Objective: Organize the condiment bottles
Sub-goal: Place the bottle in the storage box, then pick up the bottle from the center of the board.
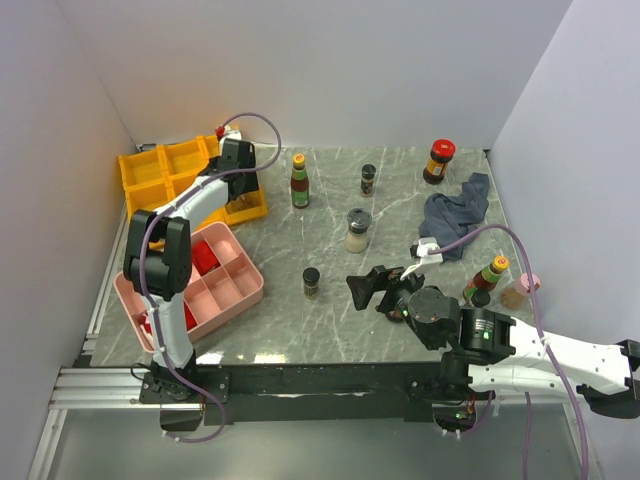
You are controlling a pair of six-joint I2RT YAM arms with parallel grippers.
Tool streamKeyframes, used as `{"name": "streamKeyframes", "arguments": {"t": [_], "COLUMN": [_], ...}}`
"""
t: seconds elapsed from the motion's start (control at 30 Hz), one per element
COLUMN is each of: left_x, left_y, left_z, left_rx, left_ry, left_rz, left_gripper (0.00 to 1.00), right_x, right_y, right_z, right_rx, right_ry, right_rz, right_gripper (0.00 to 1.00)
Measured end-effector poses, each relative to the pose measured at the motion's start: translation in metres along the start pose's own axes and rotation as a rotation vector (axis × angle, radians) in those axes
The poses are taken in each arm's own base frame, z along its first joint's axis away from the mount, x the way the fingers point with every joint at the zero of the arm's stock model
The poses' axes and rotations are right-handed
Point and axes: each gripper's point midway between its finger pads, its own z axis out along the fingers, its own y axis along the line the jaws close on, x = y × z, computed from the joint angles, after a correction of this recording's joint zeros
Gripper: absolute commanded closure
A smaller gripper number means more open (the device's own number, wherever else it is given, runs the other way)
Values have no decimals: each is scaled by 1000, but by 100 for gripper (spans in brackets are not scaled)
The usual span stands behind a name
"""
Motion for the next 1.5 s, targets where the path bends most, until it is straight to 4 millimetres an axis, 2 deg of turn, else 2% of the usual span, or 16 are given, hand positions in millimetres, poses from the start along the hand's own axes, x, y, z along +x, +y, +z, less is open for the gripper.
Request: {"name": "streamKeyframes", "arguments": {"t": [0.3,0.4,0.5,0.67,0.77,0.87,1.03,1.1,1.23,1.37,1.5], "left_x": [-8,-17,-33,-64,-63,-37,46,78,126,152,162], "left_y": [-4,-8,-15,-23,-30,-48,-98,-109,-117,-124,-129], "left_z": [-3,-15,-42,-105,-140,-169,-208,-218,-237,-255,-262], "left_rx": [31,74,143,289,381,464,578,600,630,657,675], "left_ry": [-8,-18,-46,-129,-163,-151,-40,7,64,84,91], "left_rz": [-16,-34,-61,-111,-116,-85,62,121,213,273,300], "left_gripper": [2,1,1,0,1,1,1,1,4,8,12], "right_x": [0,1,1,5,8,11,13,14,13,7,4], "right_y": [1,2,4,7,9,10,10,10,3,-4,-11], "right_z": [0,-1,-1,2,3,5,6,6,3,-2,-6], "right_rx": [-3,-11,-20,-25,-30,-28,-25,-22,-4,7,21], "right_ry": [1,6,10,22,32,41,46,48,47,23,7], "right_rz": [2,3,4,-1,-5,-13,-11,-7,2,24,29], "right_gripper": [0,0,0,0,0,0,0,0,0,0,0]}}
